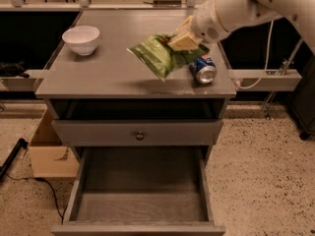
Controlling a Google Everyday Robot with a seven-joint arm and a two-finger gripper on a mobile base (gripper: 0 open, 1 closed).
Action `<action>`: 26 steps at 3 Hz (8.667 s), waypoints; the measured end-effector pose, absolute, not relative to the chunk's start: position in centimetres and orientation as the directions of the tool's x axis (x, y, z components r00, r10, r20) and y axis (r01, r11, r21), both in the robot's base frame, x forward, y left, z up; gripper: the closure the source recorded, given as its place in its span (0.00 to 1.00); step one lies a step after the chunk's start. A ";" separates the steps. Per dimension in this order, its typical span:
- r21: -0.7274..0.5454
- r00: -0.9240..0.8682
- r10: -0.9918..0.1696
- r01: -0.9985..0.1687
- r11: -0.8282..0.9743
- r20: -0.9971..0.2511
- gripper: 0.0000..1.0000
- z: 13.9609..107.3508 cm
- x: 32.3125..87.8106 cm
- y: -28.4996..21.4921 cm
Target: Place green jalapeno chip bag into middle drawer
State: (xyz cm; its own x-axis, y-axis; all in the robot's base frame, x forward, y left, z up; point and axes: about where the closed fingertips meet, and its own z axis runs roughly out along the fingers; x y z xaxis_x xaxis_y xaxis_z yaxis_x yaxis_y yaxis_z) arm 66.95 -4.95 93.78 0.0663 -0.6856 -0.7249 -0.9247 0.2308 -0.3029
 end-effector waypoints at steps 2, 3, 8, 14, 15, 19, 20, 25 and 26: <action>-0.305 0.028 -0.680 -0.907 0.291 -0.732 1.00 91.9 61.4 -8.0; -0.304 0.031 -0.689 -0.911 0.278 -0.724 1.00 91.4 60.8 -7.5; -0.173 -0.004 -0.662 -0.964 0.203 -0.750 1.00 85.0 55.2 -1.9; -0.082 -0.135 -0.596 -0.943 0.324 -0.792 1.00 81.3 45.5 -7.2; -0.056 -0.146 -0.579 -0.946 0.318 -0.802 1.00 79.1 45.6 -6.8; 0.040 -0.225 -0.500 -0.935 0.352 -0.836 1.00 70.9 46.4 -4.2; 0.077 -0.261 -0.512 -0.933 0.352 -0.818 1.00 68.0 47.3 -2.6; 0.283 -0.499 -0.579 -0.859 0.426 -0.645 1.00 50.5 51.6 0.5; 0.282 -0.498 -0.576 -0.859 0.426 -0.648 1.00 50.7 51.6 0.5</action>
Offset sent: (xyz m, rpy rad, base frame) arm -0.0395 -0.0211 0.0039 0.0267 -0.0393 -0.0476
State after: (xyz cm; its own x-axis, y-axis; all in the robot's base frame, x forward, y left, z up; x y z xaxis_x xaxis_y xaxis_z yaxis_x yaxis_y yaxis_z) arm 51.57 0.46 50.67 -0.4983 -0.5757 -0.6483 -0.8595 0.4264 0.2819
